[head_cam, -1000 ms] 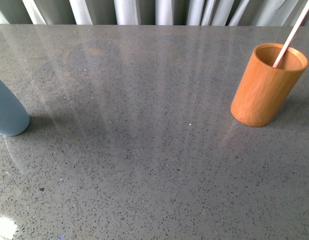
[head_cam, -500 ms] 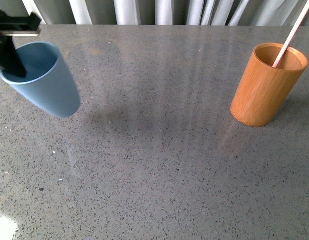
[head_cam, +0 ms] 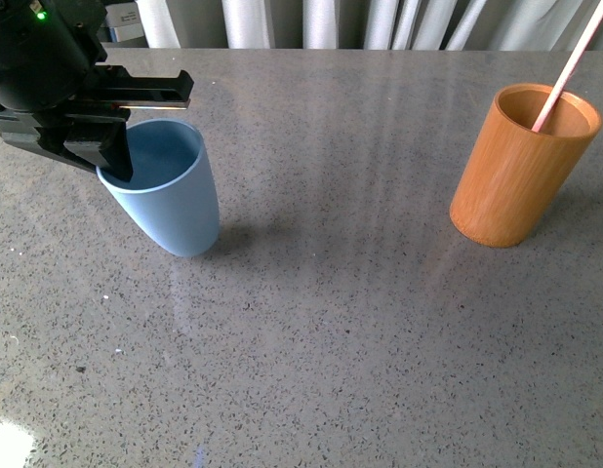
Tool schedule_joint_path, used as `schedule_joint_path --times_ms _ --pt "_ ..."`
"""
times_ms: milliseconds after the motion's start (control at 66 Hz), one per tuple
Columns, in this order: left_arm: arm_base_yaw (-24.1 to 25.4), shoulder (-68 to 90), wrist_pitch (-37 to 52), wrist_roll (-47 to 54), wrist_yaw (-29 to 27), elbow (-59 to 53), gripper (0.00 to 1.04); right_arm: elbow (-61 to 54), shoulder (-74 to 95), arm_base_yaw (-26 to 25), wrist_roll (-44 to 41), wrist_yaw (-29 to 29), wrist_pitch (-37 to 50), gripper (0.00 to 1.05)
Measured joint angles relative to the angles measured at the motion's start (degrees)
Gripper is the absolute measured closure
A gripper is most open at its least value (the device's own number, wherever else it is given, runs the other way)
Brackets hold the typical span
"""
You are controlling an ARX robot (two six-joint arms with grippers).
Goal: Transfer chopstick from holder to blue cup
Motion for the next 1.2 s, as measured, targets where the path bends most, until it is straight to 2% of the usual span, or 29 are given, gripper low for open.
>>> schedule_joint_path --times_ms 773,970,1197 --pt "-2.2 2.3 0.9 -0.7 -1.5 0.5 1.03 0.0 0.0 0.0 0.0 0.0 0.0 0.09" --pt "-2.6 2.7 0.9 -0.8 -1.4 0.5 0.74 0.0 0.0 0.0 0.0 0.0 0.0 0.09" --pt "-2.1 0.6 1.7 -0.8 0.0 0.3 0.20 0.0 0.0 0.0 0.0 0.0 0.0 0.09"
